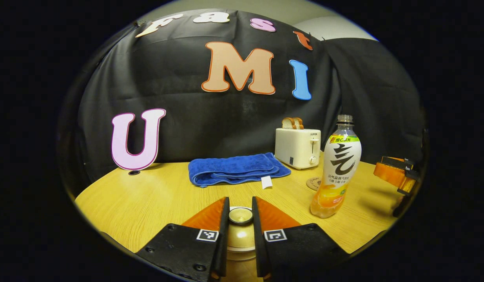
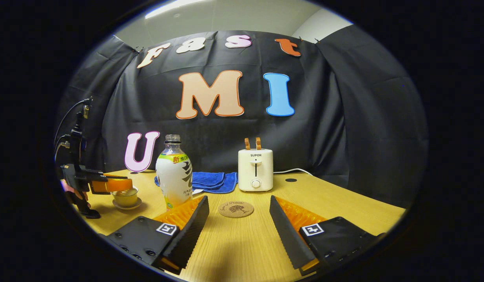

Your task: Open the teacup lid with one hand, grasp the water bottle and pour water into the teacup with the other hand; after pouring, place the water bottle on the coaster and then close the teacup lid.

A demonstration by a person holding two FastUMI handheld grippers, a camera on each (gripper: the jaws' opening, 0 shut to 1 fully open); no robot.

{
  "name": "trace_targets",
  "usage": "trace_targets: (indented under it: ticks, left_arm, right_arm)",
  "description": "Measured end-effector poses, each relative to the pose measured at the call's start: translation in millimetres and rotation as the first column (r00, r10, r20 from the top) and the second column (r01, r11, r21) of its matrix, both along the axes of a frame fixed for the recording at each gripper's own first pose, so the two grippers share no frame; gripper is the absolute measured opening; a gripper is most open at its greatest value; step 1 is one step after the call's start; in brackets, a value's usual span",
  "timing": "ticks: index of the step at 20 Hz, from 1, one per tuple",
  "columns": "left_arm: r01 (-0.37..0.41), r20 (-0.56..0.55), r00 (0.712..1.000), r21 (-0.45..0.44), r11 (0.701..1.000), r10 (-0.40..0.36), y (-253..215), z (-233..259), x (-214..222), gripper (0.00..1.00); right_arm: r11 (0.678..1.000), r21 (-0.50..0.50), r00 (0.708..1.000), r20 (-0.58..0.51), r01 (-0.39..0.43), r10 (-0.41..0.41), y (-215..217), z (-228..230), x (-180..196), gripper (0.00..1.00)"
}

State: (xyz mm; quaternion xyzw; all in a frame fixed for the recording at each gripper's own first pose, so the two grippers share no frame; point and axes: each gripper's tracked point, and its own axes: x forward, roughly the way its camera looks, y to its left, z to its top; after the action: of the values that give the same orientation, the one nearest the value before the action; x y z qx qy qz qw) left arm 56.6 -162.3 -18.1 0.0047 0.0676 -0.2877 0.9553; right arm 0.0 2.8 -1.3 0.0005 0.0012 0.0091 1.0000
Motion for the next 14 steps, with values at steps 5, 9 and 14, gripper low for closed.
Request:
trace_targets:
  ticks: [5, 9, 14]
  left_arm:
    - [0.009, 0.025, 1.000, -0.019, 1.000, -0.009, 0, 4, -3, 0.27]
    - [-0.018, 0.072, 0.997, -0.058, 0.998, 0.023, 8, 14, -5, 0.25]
    - [-0.099, 0.115, 0.988, -0.056, 0.993, 0.105, 30, 18, -4, 0.25]
  right_arm:
    - [1.000, 0.000, 1.000, 0.000, 0.000, 0.000, 0, 0, 0, 0.95]
    - [1.000, 0.000, 1.000, 0.001, 0.000, 0.000, 0, 0, 0, 0.99]
    - [1.000, 0.002, 1.000, -0.004, -0.023, 0.023, 5, -1, 0, 0.98]
